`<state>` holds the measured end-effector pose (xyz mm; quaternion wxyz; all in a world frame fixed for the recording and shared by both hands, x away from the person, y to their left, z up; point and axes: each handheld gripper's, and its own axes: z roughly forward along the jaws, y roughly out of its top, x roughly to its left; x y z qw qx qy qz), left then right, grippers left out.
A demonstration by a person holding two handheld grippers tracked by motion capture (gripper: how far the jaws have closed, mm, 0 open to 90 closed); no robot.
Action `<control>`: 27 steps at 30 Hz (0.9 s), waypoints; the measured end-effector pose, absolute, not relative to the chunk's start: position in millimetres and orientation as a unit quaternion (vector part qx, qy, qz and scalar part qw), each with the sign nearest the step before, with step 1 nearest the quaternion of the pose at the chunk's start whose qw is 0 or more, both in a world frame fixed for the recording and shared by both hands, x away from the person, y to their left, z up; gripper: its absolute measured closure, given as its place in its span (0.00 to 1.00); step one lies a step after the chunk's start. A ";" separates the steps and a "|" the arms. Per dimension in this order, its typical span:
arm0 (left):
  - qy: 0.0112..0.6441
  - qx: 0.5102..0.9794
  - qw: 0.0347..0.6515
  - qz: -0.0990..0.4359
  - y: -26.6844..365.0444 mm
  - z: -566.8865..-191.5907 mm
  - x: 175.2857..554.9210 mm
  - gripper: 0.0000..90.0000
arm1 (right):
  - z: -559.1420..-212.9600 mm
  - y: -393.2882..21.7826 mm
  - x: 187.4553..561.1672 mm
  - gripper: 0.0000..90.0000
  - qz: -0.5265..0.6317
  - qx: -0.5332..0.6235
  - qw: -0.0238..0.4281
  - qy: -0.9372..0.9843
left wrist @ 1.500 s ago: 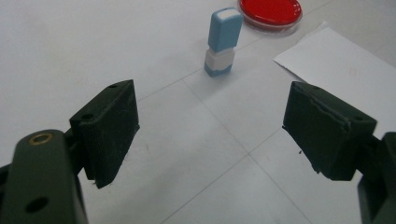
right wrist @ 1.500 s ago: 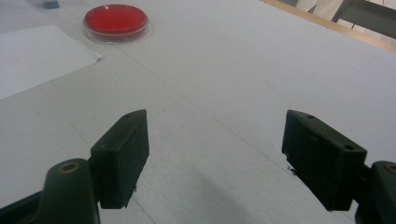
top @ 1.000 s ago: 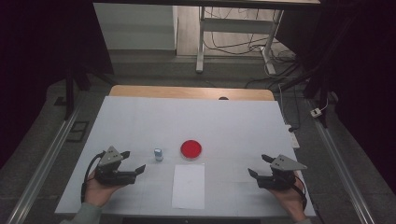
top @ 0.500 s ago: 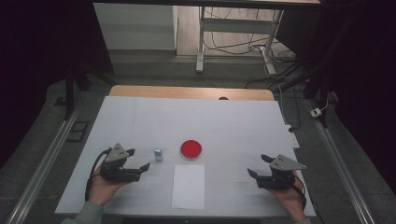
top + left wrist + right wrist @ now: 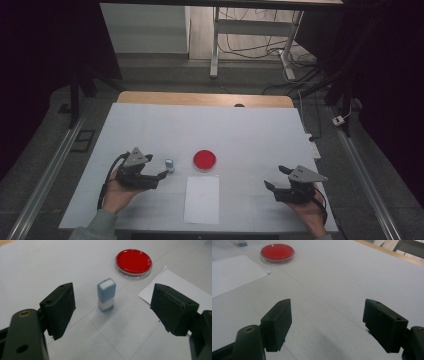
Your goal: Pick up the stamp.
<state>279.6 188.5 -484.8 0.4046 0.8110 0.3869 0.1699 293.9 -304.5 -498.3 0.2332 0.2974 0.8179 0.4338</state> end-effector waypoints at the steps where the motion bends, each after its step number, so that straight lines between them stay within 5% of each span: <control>1: 0.385 0.812 0.405 0.169 187.3 -484.3 281.2 0.23 | -498.4 -304.5 294.1 0.25 0.434 0.297 0.232 0.818; 27: 0.368 0.843 0.359 0.157 170.1 -495.5 319.0 0.29 | -500.7 -303.7 295.1 0.25 0.433 0.298 0.228 0.819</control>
